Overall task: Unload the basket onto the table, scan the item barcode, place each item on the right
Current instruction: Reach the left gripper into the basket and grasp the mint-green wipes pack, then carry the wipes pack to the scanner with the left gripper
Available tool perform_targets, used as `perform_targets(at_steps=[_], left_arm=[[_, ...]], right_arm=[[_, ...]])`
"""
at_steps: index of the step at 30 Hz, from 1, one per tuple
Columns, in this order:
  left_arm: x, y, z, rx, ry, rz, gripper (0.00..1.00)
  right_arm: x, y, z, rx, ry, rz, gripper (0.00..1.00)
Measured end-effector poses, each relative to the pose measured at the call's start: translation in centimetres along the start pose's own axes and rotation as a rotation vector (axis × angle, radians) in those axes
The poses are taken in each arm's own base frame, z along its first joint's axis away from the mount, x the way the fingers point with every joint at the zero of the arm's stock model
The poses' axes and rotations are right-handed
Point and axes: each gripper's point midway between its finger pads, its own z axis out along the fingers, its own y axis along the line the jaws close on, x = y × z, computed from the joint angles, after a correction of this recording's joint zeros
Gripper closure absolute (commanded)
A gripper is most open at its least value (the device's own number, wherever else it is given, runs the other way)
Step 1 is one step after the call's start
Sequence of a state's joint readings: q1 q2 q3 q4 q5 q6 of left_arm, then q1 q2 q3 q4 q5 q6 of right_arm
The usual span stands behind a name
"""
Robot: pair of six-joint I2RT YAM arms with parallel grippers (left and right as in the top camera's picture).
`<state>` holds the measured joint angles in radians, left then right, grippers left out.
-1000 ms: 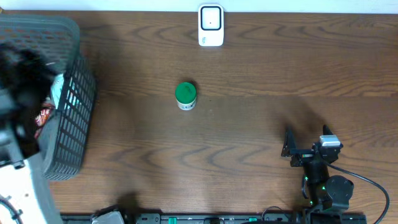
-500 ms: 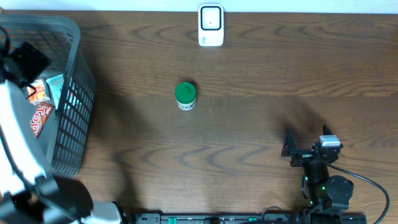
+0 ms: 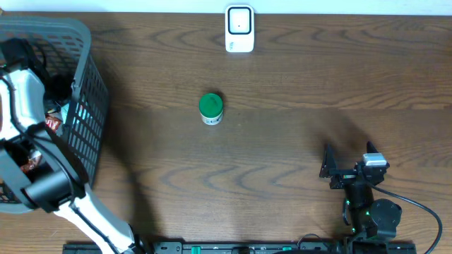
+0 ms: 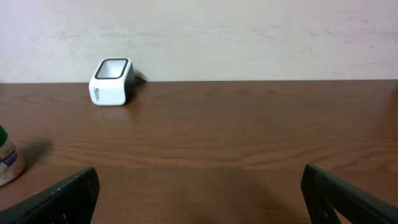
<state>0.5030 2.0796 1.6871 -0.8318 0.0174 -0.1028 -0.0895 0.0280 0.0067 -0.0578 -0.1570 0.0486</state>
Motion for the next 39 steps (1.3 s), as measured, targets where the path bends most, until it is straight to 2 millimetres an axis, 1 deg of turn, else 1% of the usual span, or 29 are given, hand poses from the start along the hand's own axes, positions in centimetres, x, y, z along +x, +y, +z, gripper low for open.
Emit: perform_targets(at_steps=[3, 5, 6, 7, 9, 10, 14, 15, 19, 22, 24, 25, 26, 27, 29, 30, 31, 32, 33, 34, 35, 36, 37, 38, 39], left_arm=[[1.0, 0.1, 2.4, -0.009, 0.056, 0.006, 0.02], [1.3, 0.1, 3.2, -0.010, 0.076, 0.007, 0.02], [1.5, 0.0, 3.5, -0.011, 0.083, 0.008, 0.00], [1.5, 0.0, 3.6, -0.011, 0.086, 0.008, 0.06], [1.5, 0.0, 3.7, -0.008, 0.086, 0.010, 0.30], [1.5, 0.0, 3.7, -0.007, 0.086, 0.010, 0.45], [1.4, 0.0, 3.6, -0.010, 0.081, 0.013, 0.85], [1.3, 0.0, 3.4, -0.010, 0.077, 0.018, 0.92], [1.1, 0.0, 2.8, -0.008, 0.067, 0.020, 0.93], [1.6, 0.1, 2.3, -0.012, 0.092, 0.021, 0.93], [2.0, 0.2, 1.4, -0.015, 0.108, 0.014, 0.92], [2.1, 0.2, 0.7, -0.015, 0.105, 0.005, 0.93], [1.9, 0.2, -0.4, -0.012, 0.092, -0.002, 0.92], [1.1, 0.2, -2.1, -0.006, 0.050, -0.014, 0.93], [-1.3, 0.0, -8.4, 0.027, -0.105, -0.058, 0.93], [-2.1, -0.1, -11.4, 0.046, -0.178, -0.079, 0.93], [-2.6, -0.3, -14.7, 0.070, -0.254, -0.100, 0.93], [-2.7, -0.6, -18.8, 0.113, -0.342, -0.123, 0.92], [-2.4, -1.1, -22.4, 0.161, -0.416, -0.140, 0.92], [-1.8, -2.0, -25.9, 0.225, -0.480, -0.149, 0.92], [-0.8, -3.3, -29.5, 0.294, -0.546, -0.139, 0.92], [0.5, -5.0, -32.6, 0.371, -0.591, -0.114, 0.92], [1.9, -7.0, -34.9, 0.442, -0.616, -0.075, 0.92], [3.6, -9.3, -36.7, 0.517, -0.622, -0.023, 0.92], [5.3, -11.6, -38.0, 0.583, -0.616, 0.038, 0.92]], right_arm=[[0.0, 0.0, 0.0, 0.000, 0.000, 0.000, 0.01], [0.0, 0.0, 0.0, 0.000, 0.000, 0.000, 0.01], [0.0, 0.0, 0.0, 0.000, 0.000, 0.000, 0.01], [0.0, 0.0, 0.0, 0.000, 0.000, 0.000, 0.01], [0.0, 0.0, 0.0, 0.000, 0.000, 0.000, 0.01], [0.0, 0.0, 0.0, 0.000, 0.000, 0.000, 0.01], [0.0, 0.0, 0.0, 0.000, 0.000, 0.000, 0.01], [0.0, 0.0, 0.0, 0.000, 0.000, 0.000, 0.01], [0.0, 0.0, 0.0, 0.000, 0.000, 0.000, 0.01], [0.0, 0.0, 0.0, 0.000, 0.000, 0.000, 0.01], [0.0, 0.0, 0.0, 0.000, 0.000, 0.000, 0.01], [0.0, 0.0, 0.0, 0.000, 0.000, 0.000, 0.01], [0.0, 0.0, 0.0, 0.000, 0.000, 0.000, 0.01], [0.0, 0.0, 0.0, 0.000, 0.000, 0.000, 0.01], [0.0, 0.0, 0.0, 0.000, 0.000, 0.000, 0.01], [0.0, 0.0, 0.0, 0.000, 0.000, 0.000, 0.01], [0.0, 0.0, 0.0, 0.000, 0.000, 0.000, 0.01], [0.0, 0.0, 0.0, 0.000, 0.000, 0.000, 0.01], [0.0, 0.0, 0.0, 0.000, 0.000, 0.000, 0.01], [0.0, 0.0, 0.0, 0.000, 0.000, 0.000, 0.01], [0.0, 0.0, 0.0, 0.000, 0.000, 0.000, 0.01], [0.0, 0.0, 0.0, 0.000, 0.000, 0.000, 0.01], [0.0, 0.0, 0.0, 0.000, 0.000, 0.000, 0.01], [0.0, 0.0, 0.0, 0.000, 0.000, 0.000, 0.01], [0.0, 0.0, 0.0, 0.000, 0.000, 0.000, 0.01]])
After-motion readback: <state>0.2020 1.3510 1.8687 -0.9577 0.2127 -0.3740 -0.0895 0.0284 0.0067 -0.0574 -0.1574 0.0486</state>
